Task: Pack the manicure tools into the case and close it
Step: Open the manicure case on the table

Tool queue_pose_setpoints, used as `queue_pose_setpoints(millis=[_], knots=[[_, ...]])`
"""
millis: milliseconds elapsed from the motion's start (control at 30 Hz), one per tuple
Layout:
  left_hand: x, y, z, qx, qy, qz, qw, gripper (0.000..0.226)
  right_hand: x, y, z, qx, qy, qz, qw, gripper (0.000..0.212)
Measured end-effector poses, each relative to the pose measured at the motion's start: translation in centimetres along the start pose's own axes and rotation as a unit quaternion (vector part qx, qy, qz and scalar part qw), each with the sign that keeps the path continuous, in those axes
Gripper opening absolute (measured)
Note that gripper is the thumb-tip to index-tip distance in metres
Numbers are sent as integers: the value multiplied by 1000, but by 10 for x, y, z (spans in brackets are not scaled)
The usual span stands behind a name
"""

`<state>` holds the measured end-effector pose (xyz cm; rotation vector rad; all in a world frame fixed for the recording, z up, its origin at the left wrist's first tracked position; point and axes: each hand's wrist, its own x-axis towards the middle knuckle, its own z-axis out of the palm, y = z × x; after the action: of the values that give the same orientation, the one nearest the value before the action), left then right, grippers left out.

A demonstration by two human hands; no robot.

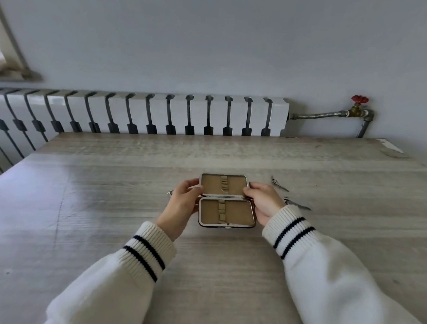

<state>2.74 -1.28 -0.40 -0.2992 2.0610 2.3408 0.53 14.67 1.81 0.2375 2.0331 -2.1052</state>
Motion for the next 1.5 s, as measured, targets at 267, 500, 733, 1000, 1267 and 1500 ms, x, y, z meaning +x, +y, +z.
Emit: queue_pose_setpoints(millis=[267,500,733,1000,1267,1500], knots=[[-13,-15,-8,39,-14,-10,999,27,-7,19,-10,-35,23,2,999,29],[-13,-26,-9,67,8,11,998,28,-4,31,-13,-176,5,-50,983,33],[-11,-34,-11,125,16,47,991,25,-3,38,-17,-268,44,-125,954,28],[-11,-39,-10,235,49,115,964,27,-5,43,-15,-305,68,-211,926,23],[-13,-36,-7,306,75,144,938,41,0,51,-16,-342,86,-245,903,37],[-13,-38,-5,343,60,142,927,38,4,57,-16,-372,84,-249,890,34]])
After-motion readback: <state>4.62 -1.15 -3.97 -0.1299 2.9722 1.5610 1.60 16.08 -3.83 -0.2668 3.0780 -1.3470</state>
